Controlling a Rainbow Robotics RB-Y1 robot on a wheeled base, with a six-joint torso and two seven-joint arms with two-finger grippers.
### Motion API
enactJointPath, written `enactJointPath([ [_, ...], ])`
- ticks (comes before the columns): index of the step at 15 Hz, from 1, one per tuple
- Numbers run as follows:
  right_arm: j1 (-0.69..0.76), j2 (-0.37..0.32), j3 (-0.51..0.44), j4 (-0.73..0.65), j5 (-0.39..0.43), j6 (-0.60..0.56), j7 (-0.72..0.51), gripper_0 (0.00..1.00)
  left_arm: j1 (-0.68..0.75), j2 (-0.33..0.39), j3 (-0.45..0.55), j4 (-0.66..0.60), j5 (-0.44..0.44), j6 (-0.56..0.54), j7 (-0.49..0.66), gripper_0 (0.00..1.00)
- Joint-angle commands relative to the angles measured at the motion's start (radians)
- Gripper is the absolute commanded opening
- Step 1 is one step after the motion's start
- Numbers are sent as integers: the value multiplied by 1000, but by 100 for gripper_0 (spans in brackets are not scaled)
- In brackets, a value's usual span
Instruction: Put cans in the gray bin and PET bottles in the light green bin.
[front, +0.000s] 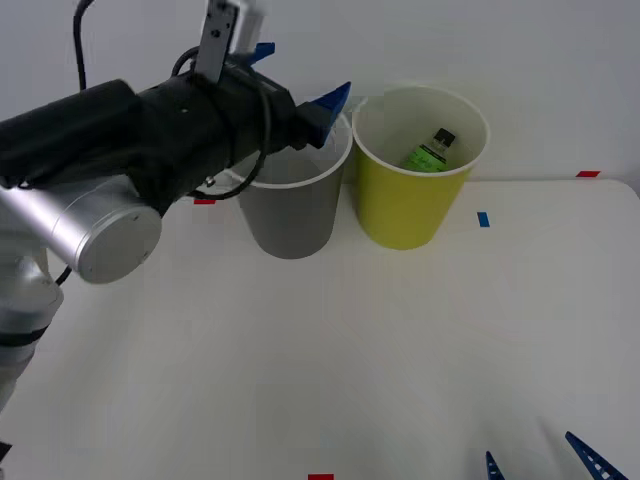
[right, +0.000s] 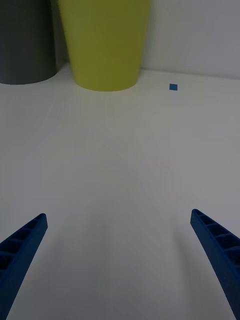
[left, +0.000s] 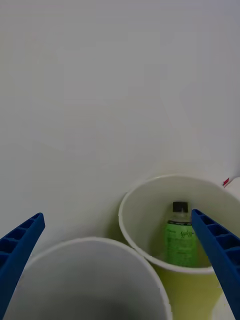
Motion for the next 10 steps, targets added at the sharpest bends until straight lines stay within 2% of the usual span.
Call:
enactJointPath([
  [1, 0, 0, 0, 0, 0, 0, 0, 100, 220, 37, 98, -170, 0, -36, -8, 100],
  [4, 0, 0, 0, 0, 0, 0, 0, 100, 413, 46, 141, -269, 0, -100, -20, 100],
  [10, 0, 0, 0, 0, 0, 0, 0, 100, 733, 46, 159, -285, -14, -344, -42, 100],
])
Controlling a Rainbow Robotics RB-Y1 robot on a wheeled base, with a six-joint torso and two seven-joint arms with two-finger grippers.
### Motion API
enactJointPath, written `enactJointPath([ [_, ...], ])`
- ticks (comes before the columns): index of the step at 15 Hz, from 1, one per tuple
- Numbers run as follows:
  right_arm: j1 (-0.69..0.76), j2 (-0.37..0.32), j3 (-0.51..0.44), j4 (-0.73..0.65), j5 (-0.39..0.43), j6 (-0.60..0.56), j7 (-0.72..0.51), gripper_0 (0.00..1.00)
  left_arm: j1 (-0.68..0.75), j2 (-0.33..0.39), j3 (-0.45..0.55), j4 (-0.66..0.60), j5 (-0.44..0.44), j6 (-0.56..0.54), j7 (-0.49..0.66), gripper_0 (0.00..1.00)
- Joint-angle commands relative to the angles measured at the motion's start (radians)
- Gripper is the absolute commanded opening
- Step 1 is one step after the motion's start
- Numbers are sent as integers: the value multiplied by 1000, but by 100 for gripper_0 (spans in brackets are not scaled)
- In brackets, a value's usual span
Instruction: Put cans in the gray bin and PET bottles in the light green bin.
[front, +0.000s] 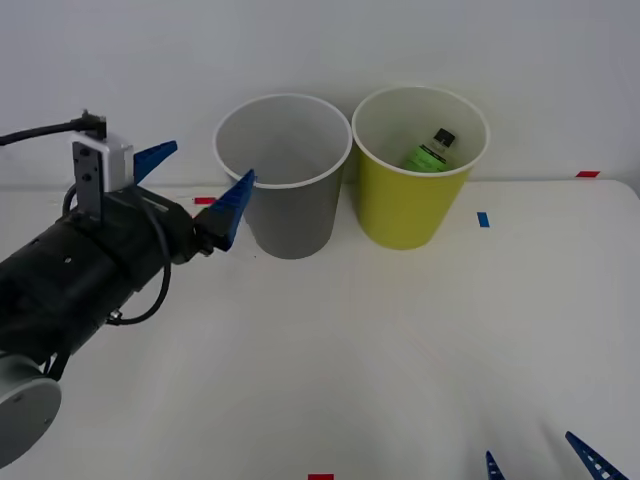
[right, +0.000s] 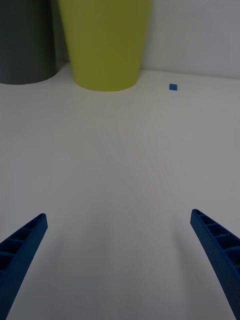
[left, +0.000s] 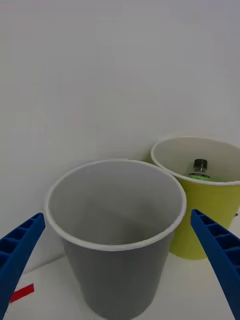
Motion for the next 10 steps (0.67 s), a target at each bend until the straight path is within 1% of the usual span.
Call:
enactJointPath([
  [1, 0, 0, 0, 0, 0, 0, 0, 100, 163, -1, 20, -3, -9, -119, -12, 100],
  [2, 0, 0, 0, 0, 0, 0, 0, 100, 211, -10, 25, -1, -12, -150, -17, 100],
  [3, 0, 0, 0, 0, 0, 0, 0, 100, 248, -37, 28, -1, -17, -168, -18, 100],
  [5, 0, 0, 0, 0, 0, 0, 0, 100, 331, -121, 29, -1, -31, -211, -37, 100],
  [6, 0, 0, 0, 0, 0, 0, 0, 100, 355, -139, 35, -1, -34, -213, -78, 100],
  [7, 0, 0, 0, 0, 0, 0, 0, 100, 386, -122, 46, -3, -21, -229, -109, 100],
  [8, 0, 0, 0, 0, 0, 0, 0, 100, 427, -96, 51, -1, -9, -266, -106, 100],
  [10, 0, 0, 0, 0, 0, 0, 0, 100, 530, -32, 49, 0, 8, -383, -90, 100],
])
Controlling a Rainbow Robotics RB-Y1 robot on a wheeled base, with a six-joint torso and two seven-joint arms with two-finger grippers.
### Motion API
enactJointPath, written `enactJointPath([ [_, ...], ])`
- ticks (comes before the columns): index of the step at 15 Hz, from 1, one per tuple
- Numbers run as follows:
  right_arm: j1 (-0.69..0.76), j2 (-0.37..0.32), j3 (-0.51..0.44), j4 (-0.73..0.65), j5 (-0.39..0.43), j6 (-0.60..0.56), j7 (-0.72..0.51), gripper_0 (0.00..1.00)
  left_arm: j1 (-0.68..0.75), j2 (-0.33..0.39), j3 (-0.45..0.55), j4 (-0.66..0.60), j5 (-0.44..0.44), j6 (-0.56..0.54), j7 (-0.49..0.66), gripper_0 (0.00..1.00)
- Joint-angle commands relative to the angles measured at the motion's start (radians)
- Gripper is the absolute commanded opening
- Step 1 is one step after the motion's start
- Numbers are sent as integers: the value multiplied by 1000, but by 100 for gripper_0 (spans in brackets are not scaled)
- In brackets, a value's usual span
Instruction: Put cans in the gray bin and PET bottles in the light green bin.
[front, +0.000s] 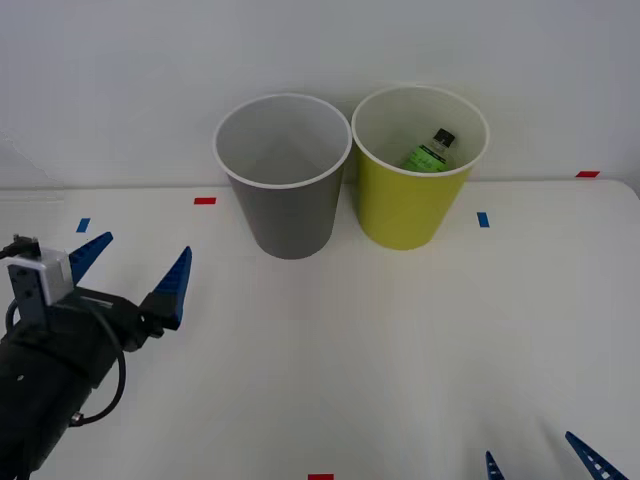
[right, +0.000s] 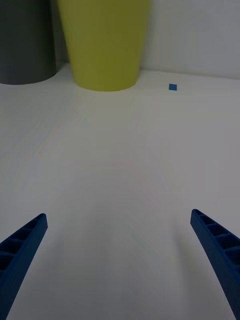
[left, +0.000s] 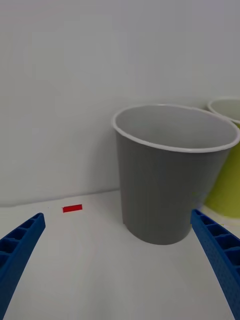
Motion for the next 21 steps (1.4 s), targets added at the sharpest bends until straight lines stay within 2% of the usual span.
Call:
enactJointPath([
  [1, 0, 0, 0, 0, 0, 0, 0, 100, 170, 83, 3, 2, 21, -167, 24, 100],
  [3, 0, 0, 0, 0, 0, 0, 0, 100, 258, 83, -28, 41, 1, -298, 38, 100],
  [5, 0, 0, 0, 0, 0, 0, 0, 100, 293, 84, -78, 114, -68, -410, 47, 100],
  [6, 0, 0, 0, 0, 0, 0, 0, 100, 314, 84, -100, 143, -107, -457, 72, 100],
  [7, 0, 0, 0, 0, 0, 0, 0, 100, 330, 83, -127, 177, -160, -500, 147, 100],
  [10, 0, 0, 0, 0, 0, 0, 0, 100, 397, 83, -169, 234, -289, -528, 231, 100],
  [14, 0, 0, 0, 0, 0, 0, 0, 100, 408, 78, -247, 384, -303, -666, 219, 100],
  [21, 0, 0, 0, 0, 0, 0, 0, 100, 486, 78, -247, 442, -307, -666, 201, 100],
])
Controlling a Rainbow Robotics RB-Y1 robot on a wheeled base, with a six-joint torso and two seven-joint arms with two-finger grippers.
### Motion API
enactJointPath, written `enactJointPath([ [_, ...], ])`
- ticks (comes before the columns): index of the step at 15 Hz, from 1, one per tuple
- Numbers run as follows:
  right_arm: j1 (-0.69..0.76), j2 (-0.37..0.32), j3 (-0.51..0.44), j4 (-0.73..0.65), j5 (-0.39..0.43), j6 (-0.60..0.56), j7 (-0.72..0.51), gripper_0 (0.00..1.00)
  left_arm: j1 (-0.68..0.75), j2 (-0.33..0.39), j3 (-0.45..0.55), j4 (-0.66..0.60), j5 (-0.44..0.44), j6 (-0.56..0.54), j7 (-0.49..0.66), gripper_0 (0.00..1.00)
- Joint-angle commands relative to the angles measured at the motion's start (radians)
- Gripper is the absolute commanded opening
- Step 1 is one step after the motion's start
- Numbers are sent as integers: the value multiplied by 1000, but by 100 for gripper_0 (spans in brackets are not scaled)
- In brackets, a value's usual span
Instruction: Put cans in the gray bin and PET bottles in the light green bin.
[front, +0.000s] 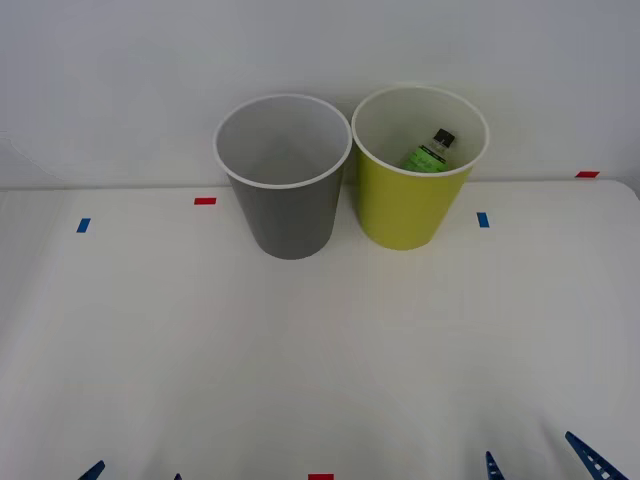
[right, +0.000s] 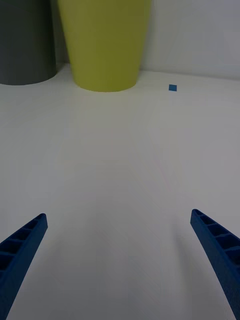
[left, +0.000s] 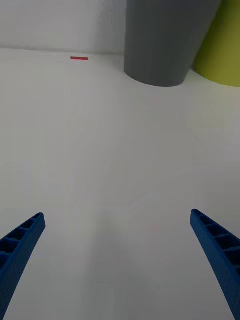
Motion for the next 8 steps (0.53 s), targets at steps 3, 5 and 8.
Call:
enactJointPath([
  [3, 0, 0, 0, 0, 0, 0, 0, 100, 15, 0, -4, 30, -4, 0, -11, 100],
  [5, 0, 0, 0, 0, 0, 0, 0, 100, 23, -6, -6, 30, -4, 0, -13, 100],
  [8, 0, 0, 0, 0, 0, 0, 0, 100, 23, -11, -7, 30, -6, -1, -17, 100],
])
